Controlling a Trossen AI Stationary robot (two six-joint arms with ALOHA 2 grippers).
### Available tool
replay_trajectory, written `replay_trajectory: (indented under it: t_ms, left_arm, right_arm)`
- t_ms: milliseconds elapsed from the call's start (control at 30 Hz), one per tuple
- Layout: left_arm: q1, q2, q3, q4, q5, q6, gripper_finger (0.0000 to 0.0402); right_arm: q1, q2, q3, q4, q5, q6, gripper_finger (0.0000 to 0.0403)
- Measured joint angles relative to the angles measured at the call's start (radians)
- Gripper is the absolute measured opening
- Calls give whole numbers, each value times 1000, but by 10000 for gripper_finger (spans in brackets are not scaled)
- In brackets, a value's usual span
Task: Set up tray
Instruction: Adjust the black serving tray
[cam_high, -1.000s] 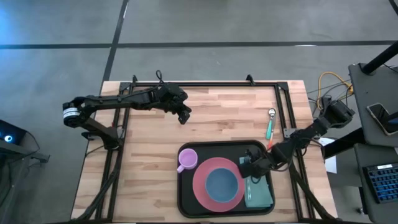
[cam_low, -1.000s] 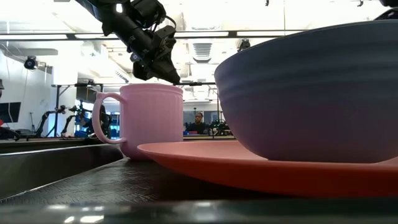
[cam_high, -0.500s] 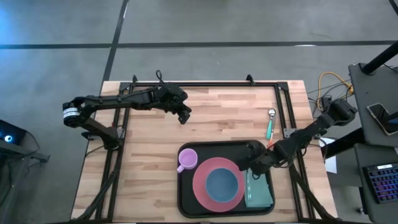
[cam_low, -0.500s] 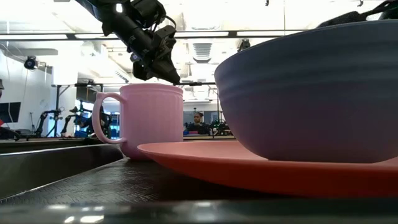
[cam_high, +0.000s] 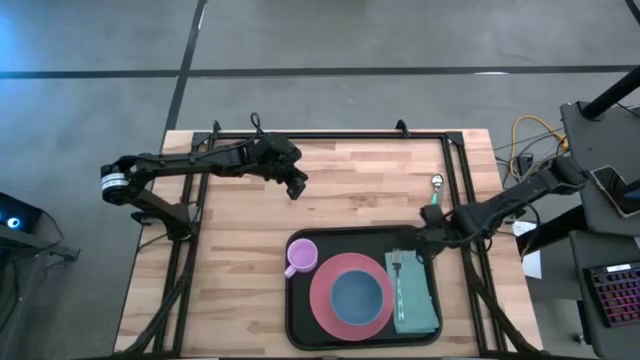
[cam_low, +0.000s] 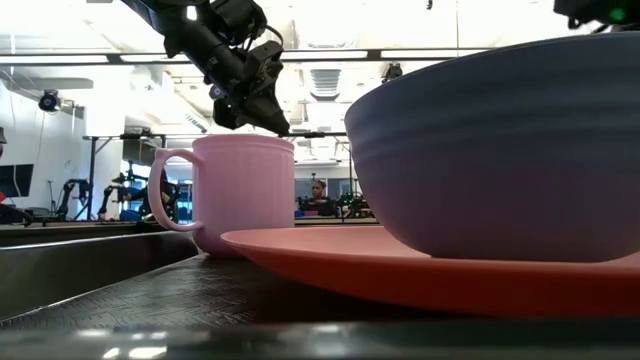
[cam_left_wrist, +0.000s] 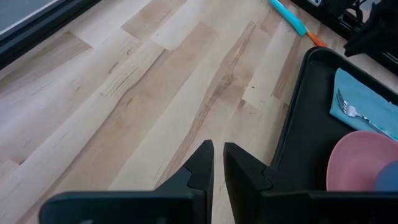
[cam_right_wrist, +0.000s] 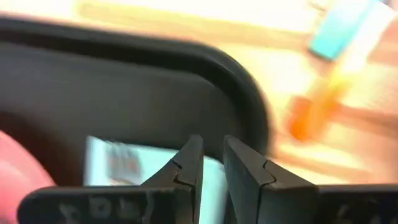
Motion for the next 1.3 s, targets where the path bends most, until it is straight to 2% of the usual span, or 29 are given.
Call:
replay_trajectory:
  t_ms: [167,433,567,767,933,1100,1300]
  left_arm:
    - [0,0,-1,-6,0,0,18]
    - [0,-1,-18,1,-1,0,18]
    - [0,-1,-28,1,-3,0,18]
    - [0,-1,-30,1,-5,0,18]
    - [0,-1,-30,0,-4,0,18]
    - [0,-5,-30,-1,-3,-1,18]
    - [0,-6,-30,-16,-2,-1,18]
  right_arm:
    - [5,6,-1,-129,-191,-5,53]
    - [8,109,-4,-123,-460,-78,53]
    - [8,189,-5,-12,-536,-131,53]
    - [8,342,-8,232,-574,-144,53]
    - [6,411,27,286,-582,-163,53]
    - [4,378,74,223,-452,-177,52]
    - [-27,286,71,232,-481,-210,46]
